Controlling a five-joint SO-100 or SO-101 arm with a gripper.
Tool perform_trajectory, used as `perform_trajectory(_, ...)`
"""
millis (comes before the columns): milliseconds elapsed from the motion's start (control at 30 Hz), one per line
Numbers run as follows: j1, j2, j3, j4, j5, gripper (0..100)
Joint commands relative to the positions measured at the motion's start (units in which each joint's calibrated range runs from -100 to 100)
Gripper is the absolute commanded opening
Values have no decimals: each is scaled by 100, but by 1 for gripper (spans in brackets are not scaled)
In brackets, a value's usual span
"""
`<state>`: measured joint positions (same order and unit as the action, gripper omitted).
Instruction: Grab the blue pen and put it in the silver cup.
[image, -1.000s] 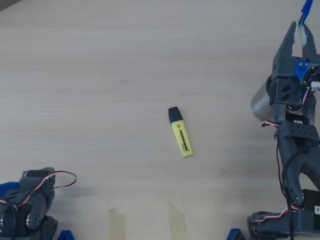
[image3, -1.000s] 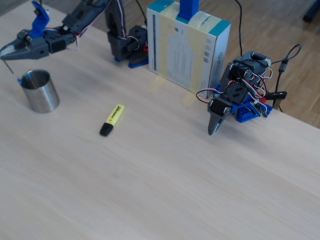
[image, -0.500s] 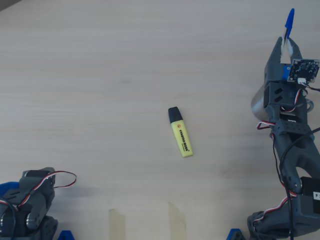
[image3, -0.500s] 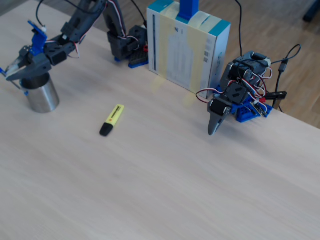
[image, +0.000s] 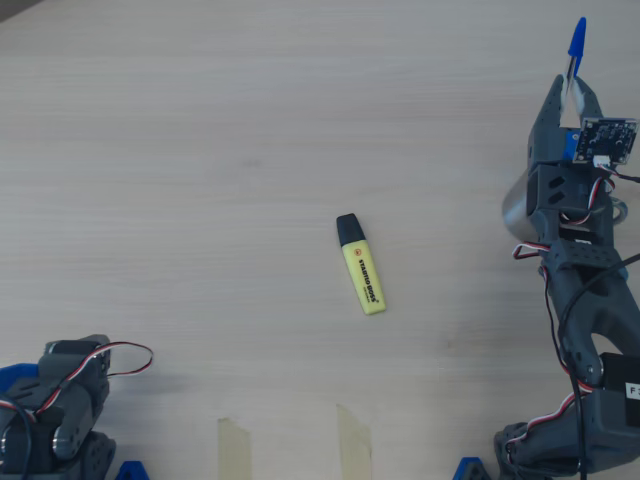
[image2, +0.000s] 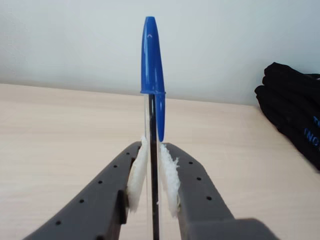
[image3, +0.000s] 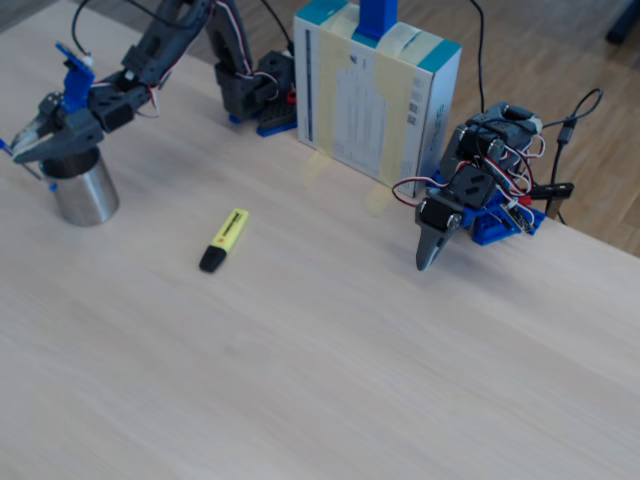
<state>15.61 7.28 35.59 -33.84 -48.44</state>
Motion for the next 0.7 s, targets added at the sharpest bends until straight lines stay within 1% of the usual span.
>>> perform_trajectory(0, -52, -645, -289, -10, -25, 2)
perform_trajectory(300, 62, -1625, -207, -10, -25, 2)
perform_trajectory(500, 445, -1842, -26, -10, -30, 2)
perform_trajectory(667, 480, -1775, 119, -1, -25, 2)
